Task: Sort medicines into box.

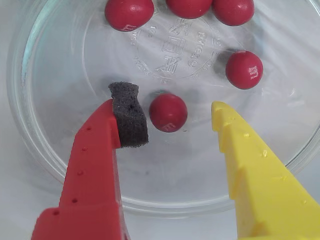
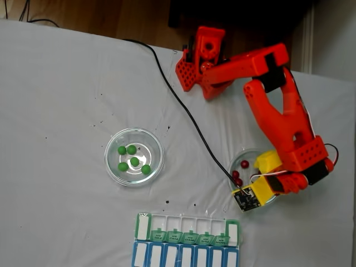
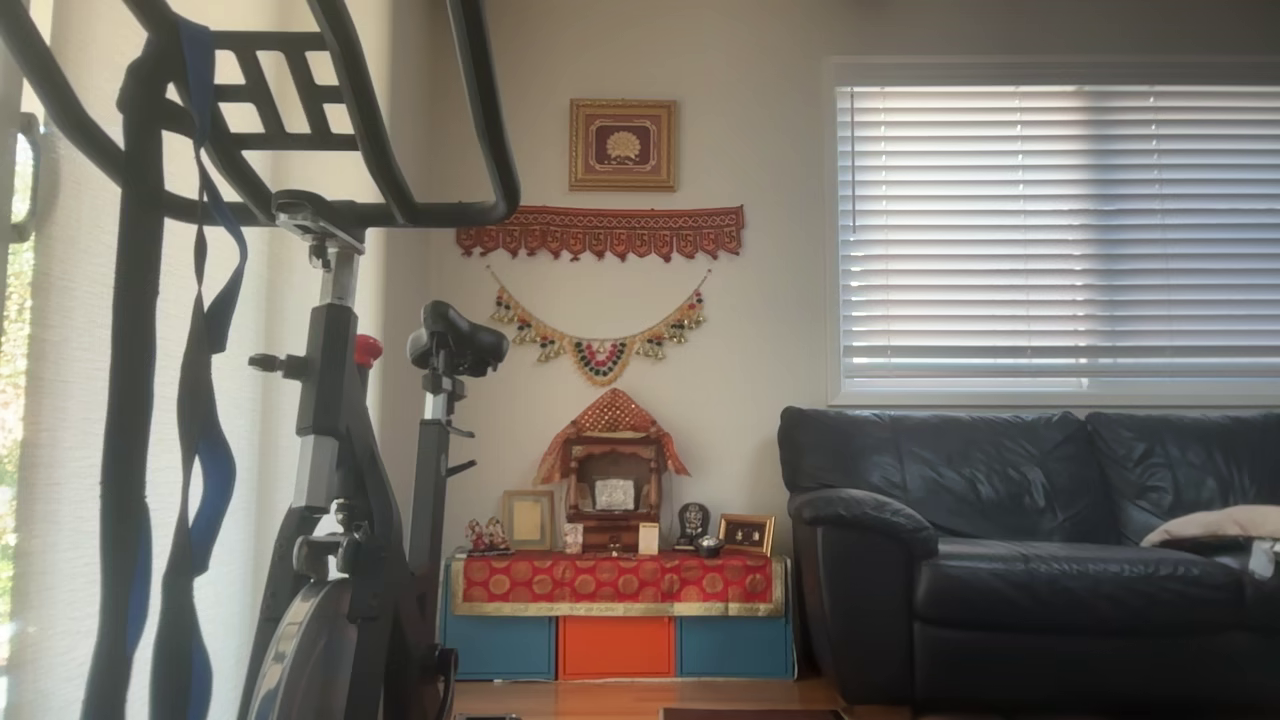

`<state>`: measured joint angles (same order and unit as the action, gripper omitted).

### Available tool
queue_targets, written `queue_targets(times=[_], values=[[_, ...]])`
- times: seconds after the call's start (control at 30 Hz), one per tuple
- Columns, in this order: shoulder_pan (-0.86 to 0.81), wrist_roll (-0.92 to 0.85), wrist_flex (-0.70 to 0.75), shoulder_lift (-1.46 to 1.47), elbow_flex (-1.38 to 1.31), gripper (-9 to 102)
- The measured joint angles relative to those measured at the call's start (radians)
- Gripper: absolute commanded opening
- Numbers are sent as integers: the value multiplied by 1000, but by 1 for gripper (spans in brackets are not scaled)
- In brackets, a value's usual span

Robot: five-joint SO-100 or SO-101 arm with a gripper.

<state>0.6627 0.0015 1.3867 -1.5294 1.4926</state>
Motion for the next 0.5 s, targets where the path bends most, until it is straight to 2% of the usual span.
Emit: queue_targets(times=[0.5], values=[[0,9,0,0,0,26]])
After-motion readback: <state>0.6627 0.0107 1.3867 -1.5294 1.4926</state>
